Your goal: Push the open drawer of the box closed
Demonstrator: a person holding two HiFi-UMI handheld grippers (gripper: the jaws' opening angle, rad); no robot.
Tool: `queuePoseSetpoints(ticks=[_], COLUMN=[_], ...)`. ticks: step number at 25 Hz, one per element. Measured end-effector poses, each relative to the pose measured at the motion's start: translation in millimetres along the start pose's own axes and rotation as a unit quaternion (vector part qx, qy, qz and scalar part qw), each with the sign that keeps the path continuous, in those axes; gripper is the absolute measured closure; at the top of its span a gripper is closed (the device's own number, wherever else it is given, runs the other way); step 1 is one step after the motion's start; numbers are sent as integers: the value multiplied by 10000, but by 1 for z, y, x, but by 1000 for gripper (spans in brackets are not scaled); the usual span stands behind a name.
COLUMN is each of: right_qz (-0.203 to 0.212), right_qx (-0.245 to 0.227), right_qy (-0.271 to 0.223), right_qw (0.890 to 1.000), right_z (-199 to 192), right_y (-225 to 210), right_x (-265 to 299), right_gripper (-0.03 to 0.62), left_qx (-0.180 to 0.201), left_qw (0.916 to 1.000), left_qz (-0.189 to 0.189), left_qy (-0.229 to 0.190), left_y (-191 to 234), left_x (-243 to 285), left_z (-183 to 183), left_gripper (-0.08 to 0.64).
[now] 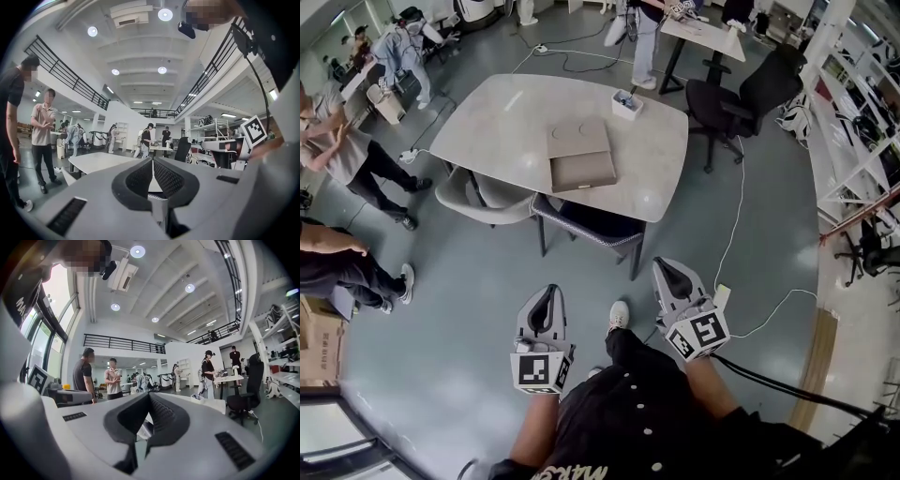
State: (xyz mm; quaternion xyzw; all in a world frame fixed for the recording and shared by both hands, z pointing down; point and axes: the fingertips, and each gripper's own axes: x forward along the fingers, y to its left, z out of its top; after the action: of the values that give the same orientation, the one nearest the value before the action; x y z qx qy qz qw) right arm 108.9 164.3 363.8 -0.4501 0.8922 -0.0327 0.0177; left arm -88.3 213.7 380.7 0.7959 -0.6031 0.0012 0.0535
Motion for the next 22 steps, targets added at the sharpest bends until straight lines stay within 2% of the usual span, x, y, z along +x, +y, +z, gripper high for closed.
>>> queuePoseSetpoints(ticks=[12,22], right_qz=[346,647], right_qx=[138,226], right_qy=[-14,6], right_qw=[9993,9976], right_z=[12,15], right_y=[-67,-118], right_x=[107,163], right_gripper=[594,594], left_qx=[26,1], left_qw=[9994,9977], left_qz=[330,673], left_qy=[42,-28], left_y=[39,51], left_x=[109,178], left_z=[19,30], left_gripper=[543,543])
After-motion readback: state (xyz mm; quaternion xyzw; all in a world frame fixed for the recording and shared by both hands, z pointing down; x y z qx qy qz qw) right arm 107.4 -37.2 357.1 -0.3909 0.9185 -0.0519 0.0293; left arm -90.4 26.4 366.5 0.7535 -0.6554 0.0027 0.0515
